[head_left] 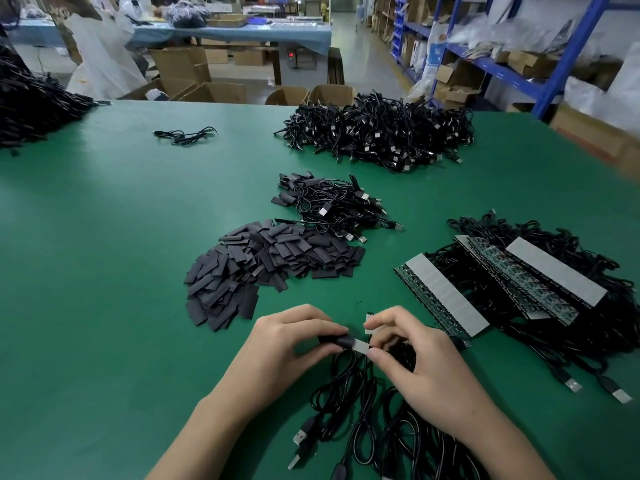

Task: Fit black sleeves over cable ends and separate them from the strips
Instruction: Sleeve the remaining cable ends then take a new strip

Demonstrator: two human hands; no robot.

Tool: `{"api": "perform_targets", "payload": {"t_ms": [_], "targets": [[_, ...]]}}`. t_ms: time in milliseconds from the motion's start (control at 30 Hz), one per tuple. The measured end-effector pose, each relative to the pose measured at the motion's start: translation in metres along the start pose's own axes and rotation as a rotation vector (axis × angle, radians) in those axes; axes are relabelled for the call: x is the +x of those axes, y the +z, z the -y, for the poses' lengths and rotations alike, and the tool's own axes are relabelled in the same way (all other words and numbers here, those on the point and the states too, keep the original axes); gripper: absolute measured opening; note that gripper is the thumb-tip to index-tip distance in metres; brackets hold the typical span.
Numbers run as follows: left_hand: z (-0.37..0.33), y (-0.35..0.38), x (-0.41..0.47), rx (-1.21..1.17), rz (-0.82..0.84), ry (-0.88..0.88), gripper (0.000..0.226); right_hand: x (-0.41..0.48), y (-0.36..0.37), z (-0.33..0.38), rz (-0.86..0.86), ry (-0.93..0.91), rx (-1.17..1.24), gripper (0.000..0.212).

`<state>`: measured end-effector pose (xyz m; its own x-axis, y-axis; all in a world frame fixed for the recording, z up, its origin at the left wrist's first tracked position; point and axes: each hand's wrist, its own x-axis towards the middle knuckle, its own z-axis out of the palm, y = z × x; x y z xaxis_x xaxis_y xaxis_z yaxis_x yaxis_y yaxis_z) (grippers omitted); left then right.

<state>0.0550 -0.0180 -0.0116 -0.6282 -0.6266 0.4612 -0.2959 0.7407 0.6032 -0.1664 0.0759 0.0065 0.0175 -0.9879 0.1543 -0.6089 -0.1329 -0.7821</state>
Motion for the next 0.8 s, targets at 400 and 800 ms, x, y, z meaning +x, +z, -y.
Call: {"api": "perform_targets", "payload": {"t_ms": [400,800], "targets": [[-0.002,0.006,-0.002,0.051,0.049,0.046,0.020,0.001,0.003,0.008,-0.066,0.039,0.048,0.027],[-0.011,0.008,0.000,-0.002,-0.213,-0.082,0.036,0.002,0.003,0.008,-0.110,0.096,0.098,0.029]]}}
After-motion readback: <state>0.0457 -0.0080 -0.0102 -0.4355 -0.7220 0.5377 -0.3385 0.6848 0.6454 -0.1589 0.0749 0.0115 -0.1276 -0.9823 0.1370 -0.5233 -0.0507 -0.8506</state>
